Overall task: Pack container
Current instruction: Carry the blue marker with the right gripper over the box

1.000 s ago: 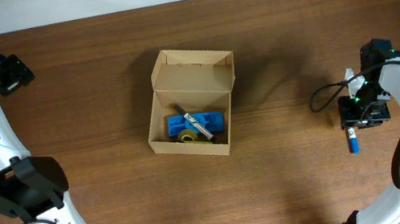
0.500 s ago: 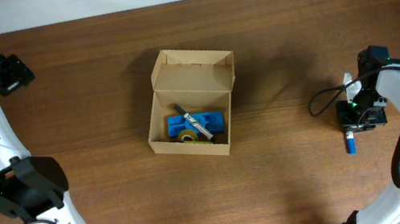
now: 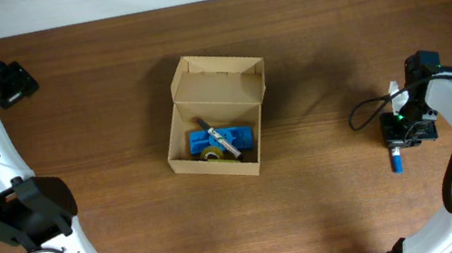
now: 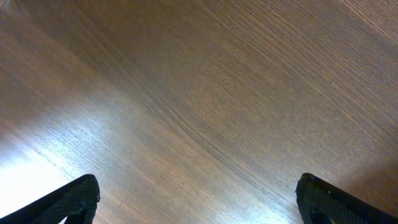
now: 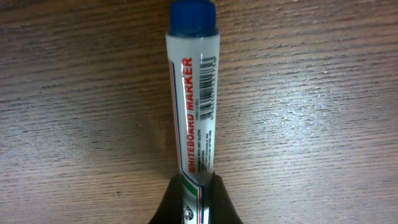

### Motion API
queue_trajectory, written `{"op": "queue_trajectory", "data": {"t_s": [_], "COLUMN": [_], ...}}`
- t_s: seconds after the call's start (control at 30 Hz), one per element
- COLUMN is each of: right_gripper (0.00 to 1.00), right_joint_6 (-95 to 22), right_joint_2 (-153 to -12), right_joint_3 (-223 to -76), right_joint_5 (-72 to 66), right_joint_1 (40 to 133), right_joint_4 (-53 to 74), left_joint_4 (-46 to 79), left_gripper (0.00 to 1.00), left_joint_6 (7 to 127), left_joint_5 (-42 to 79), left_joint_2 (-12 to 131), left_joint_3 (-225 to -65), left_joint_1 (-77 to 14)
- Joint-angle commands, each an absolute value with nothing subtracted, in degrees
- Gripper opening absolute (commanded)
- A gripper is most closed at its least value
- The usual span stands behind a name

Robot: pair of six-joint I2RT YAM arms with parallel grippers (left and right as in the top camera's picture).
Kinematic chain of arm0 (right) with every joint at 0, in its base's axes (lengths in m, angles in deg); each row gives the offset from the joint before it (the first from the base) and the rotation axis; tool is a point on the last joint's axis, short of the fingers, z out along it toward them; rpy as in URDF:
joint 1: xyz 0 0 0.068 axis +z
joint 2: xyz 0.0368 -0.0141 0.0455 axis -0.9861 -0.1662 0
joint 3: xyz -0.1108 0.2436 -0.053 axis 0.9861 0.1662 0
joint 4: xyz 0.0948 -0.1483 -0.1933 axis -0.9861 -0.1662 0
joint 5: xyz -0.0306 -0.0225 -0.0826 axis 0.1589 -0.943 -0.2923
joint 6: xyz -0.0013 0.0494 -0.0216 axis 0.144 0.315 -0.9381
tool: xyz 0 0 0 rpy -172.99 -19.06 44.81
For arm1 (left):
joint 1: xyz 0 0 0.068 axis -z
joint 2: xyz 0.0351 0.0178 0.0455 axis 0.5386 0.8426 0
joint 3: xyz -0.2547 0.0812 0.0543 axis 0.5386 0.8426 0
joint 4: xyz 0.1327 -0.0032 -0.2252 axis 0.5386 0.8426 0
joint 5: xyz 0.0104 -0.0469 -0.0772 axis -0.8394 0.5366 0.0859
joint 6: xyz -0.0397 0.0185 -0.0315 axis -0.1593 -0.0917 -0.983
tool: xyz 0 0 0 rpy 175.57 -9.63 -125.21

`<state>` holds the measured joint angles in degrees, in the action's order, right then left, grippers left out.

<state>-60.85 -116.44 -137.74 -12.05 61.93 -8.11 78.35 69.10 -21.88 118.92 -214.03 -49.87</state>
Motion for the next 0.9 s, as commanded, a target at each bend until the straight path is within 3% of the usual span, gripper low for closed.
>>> {"op": "queue_trajectory", "data": {"t_s": [0.0,0.4,0.67,0.87], "right_gripper": [0.04,0.04,0.04,0.04], "right_joint_6": [-60.39,-65.44,-73.31,-82.84], "right_joint_2": [-117.05,-117.05,-117.05,-117.77], "right_joint_3": [-139.95,-167.66,-189.24,-191.25], "right_joint_5": [-6.10,1.72,-1.54,-3.07], "right_joint_1": [62.07,70.76,89.52,105.19], "right_joint_4": [-8.22,-25.07,-30.05,-27.72], "left_joint_4": [78.37,78.35,78.35,78.35], "left_gripper": [1.00,1.00,1.00,1.00], "left_joint_6": [69.98,69.98,69.98,69.98], "left_joint_5": [-22.29,-22.29,-22.29,-22.29], "left_joint_2": [117.55,117.53,117.55,117.53], "left_joint_3": [-213.64,-213.64,-213.64,-213.64], "left_joint_1": [-50.13,-50.13,-50.13,-50.13]}}
